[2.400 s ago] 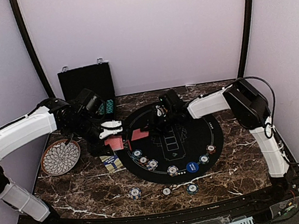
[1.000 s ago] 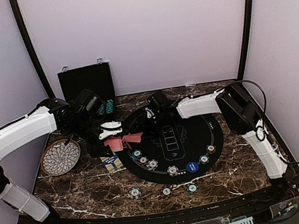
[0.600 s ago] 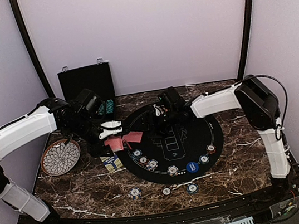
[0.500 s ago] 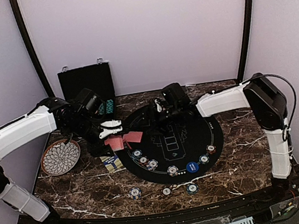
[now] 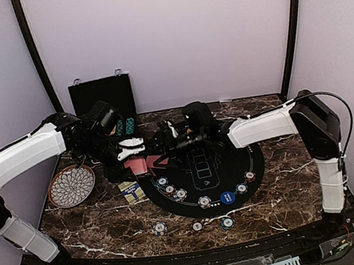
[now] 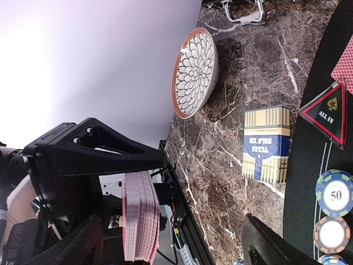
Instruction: Distribute texas hold em gaming equipment
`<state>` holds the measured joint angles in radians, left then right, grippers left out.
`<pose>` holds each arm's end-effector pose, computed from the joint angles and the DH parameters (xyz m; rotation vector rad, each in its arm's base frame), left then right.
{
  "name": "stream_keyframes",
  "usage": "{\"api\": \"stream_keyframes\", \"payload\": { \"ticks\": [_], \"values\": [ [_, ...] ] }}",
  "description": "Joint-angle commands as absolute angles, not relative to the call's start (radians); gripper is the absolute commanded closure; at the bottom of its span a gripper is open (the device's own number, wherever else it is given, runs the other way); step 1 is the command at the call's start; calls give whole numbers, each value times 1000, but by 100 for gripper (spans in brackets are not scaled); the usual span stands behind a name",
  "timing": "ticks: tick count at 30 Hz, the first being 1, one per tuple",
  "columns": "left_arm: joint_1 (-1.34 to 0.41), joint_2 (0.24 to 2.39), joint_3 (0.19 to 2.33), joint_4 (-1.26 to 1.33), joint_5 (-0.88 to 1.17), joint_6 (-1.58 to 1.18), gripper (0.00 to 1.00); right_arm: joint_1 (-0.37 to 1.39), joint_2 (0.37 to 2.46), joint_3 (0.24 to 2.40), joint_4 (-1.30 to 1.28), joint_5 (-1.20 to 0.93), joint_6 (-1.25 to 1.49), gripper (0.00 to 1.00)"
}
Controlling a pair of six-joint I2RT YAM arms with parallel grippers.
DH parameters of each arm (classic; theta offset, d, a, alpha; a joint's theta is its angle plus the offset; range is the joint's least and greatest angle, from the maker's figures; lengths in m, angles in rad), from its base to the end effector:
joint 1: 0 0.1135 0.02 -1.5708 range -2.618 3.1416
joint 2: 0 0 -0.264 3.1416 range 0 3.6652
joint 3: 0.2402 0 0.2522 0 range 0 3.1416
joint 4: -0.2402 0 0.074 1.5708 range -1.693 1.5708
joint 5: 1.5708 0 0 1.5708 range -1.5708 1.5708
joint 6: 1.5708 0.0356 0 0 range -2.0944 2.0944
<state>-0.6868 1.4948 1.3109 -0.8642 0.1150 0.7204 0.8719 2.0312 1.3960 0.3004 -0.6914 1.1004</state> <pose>0.2343 -0.1974 0.2962 1.7218 1.9671 -0.1387 0.2824 0.3713 0.2196 -0.3237 2.3588 1.8258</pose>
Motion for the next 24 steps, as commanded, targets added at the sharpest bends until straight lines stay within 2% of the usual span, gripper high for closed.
{"api": "stream_keyframes", "payload": {
  "ticks": [1, 24],
  "values": [
    [-682, 1487, 1359, -866, 132, 709, 81, 883, 2061, 1425, 358, -730, 1125, 13],
    [-683, 1507, 1374, -879, 140, 697, 82, 943, 2197, 1588, 393, -791, 1189, 12]
  ]
}}
